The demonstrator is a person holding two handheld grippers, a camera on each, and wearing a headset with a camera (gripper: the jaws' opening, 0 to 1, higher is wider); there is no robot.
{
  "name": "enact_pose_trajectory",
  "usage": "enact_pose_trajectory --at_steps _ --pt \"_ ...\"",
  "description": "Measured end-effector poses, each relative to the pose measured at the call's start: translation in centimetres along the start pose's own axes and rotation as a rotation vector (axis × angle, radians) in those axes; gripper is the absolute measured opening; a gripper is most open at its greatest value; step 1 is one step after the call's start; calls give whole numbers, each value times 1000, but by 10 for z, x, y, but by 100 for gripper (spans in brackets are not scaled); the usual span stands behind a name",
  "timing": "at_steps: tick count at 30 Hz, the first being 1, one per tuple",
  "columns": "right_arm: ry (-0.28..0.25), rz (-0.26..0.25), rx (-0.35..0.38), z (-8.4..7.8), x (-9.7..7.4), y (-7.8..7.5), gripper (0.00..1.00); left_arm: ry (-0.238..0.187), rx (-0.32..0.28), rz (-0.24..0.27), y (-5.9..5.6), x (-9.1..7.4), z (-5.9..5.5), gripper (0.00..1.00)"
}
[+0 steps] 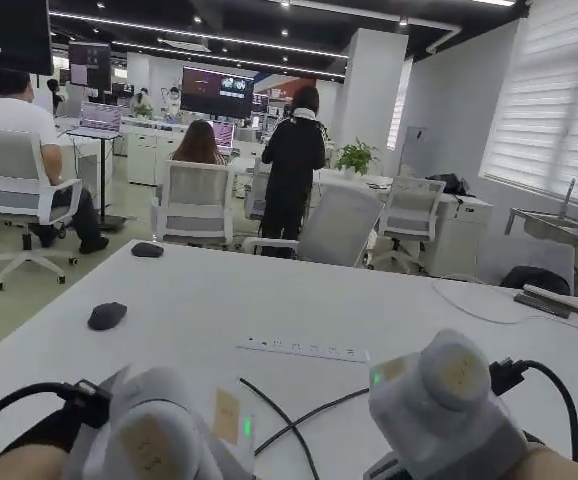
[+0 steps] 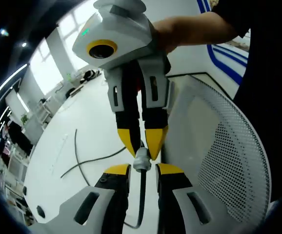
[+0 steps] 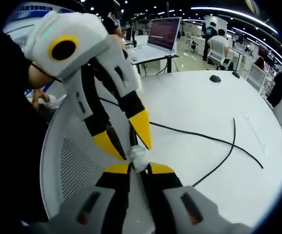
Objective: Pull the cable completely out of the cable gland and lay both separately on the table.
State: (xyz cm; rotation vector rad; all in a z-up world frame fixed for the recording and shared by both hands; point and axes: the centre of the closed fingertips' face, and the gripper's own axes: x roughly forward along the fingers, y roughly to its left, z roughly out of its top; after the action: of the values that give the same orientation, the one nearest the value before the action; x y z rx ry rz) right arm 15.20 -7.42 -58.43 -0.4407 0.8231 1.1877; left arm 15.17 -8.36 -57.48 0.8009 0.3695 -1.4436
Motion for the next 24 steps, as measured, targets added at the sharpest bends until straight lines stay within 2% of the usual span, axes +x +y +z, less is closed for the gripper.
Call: enact_pose_trajectory --at_steps 6,14,15,17,24 --pt "37 -13 -42 1 2 0 12 69 116 1 0 1 -2 18" --pt "64 -28 -45 2 3 0 12 121 213 1 -1 8 -3 17" --pt "58 -31 -46 3 2 0 12 132 241 7 0 9 -4 17" --pt "49 -31 -36 5 1 0 12 151 253 14 0 10 -6 17" --pt "41 -36 -28 4 -3 -1 12 150 258 31 2 10 -3 17"
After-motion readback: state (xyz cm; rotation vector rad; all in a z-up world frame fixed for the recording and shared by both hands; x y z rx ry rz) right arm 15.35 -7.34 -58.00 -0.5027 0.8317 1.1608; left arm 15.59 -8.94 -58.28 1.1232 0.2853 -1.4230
